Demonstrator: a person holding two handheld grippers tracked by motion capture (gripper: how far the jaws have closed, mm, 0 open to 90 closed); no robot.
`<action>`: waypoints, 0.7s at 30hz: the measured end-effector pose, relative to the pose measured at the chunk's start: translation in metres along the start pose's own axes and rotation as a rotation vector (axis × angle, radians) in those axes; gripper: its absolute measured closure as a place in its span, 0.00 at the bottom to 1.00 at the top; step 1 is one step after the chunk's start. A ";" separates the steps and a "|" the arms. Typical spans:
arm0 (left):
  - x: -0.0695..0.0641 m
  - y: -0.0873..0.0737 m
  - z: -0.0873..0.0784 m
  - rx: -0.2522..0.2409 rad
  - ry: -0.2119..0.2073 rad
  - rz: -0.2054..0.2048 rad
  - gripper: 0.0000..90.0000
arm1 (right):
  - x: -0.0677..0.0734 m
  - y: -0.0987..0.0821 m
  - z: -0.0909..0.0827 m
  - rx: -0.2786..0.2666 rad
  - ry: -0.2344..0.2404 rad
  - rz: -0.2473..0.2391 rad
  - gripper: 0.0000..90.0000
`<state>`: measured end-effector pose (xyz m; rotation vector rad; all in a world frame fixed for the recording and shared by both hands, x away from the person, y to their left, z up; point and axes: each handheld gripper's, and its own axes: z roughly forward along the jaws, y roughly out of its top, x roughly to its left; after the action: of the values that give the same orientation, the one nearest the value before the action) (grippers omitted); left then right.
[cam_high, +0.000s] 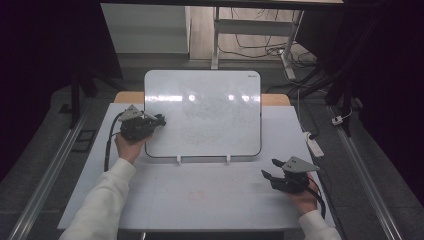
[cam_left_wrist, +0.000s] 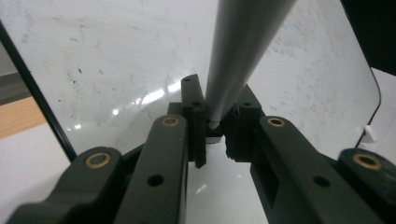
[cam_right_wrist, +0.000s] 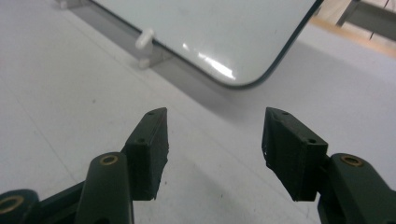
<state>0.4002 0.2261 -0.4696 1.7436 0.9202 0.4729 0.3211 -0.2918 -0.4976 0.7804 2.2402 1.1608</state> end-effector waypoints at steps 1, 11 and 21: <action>-0.002 0.001 -0.001 0.002 -0.011 0.000 0.87 | 0.001 0.002 -0.001 -0.016 -0.005 0.001 0.46; -0.048 0.009 -0.007 0.079 -0.205 -0.006 0.87 | 0.016 0.023 -0.002 -0.112 0.016 -0.010 0.45; -0.080 -0.001 -0.001 0.174 -0.312 -0.019 0.87 | 0.025 0.035 -0.008 -0.172 0.024 -0.004 0.45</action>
<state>0.3494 0.1655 -0.4610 1.8978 0.7701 0.1038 0.3074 -0.2626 -0.4683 0.6953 2.1255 1.3469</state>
